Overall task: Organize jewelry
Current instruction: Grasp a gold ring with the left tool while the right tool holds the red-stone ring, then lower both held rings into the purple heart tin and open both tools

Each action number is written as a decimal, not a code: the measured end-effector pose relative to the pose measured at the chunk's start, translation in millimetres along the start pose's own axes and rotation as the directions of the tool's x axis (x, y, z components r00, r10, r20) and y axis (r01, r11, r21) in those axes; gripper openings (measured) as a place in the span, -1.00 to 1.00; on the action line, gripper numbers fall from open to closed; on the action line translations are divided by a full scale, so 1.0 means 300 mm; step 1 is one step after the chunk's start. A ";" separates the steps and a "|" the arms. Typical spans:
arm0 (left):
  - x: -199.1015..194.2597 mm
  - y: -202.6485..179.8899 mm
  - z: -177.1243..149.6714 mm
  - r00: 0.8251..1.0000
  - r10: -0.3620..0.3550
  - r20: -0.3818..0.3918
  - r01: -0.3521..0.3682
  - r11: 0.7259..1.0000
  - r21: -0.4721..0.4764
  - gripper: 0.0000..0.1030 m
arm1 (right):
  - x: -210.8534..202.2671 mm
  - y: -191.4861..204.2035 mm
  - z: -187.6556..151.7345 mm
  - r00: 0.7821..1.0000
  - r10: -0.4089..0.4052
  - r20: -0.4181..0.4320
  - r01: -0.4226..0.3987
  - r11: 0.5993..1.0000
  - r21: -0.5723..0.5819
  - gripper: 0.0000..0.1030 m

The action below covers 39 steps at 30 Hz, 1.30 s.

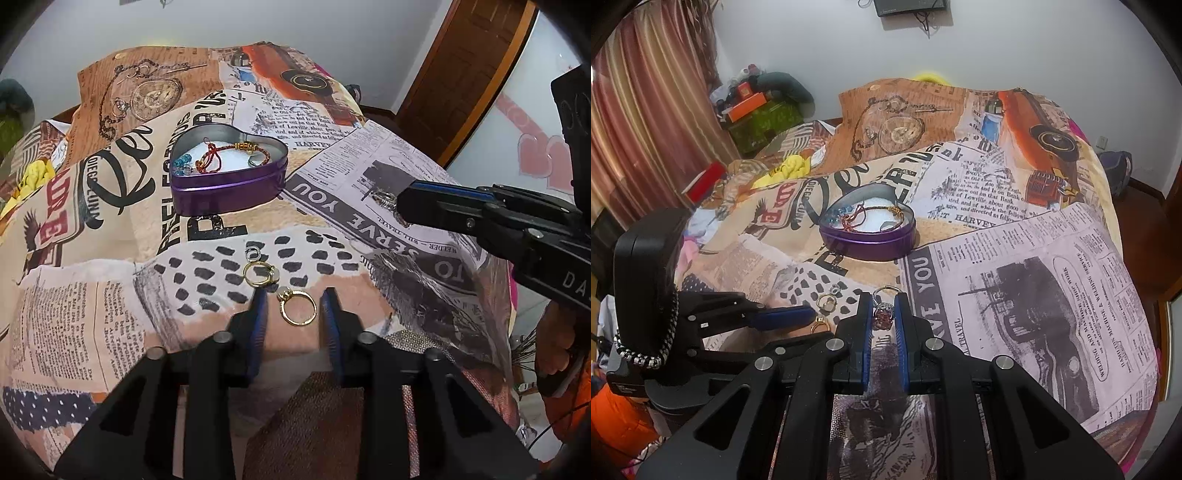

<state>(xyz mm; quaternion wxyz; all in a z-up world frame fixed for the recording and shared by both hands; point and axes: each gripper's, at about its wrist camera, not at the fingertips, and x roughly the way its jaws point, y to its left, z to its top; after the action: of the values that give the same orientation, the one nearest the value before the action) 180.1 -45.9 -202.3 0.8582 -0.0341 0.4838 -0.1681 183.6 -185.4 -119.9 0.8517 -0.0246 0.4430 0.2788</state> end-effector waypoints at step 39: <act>-0.118 0.169 0.206 0.979 0.057 0.197 -0.050 0.998 -0.040 -0.65 | 0.139 0.008 0.206 0.998 0.039 0.054 -0.037 0.999 -0.032 -0.80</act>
<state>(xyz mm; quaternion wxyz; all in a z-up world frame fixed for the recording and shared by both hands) 228.2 6.6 -151.9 0.9057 -0.0526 0.3994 -0.1321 247.0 -146.7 -114.0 0.8576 -0.0220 0.4155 0.3023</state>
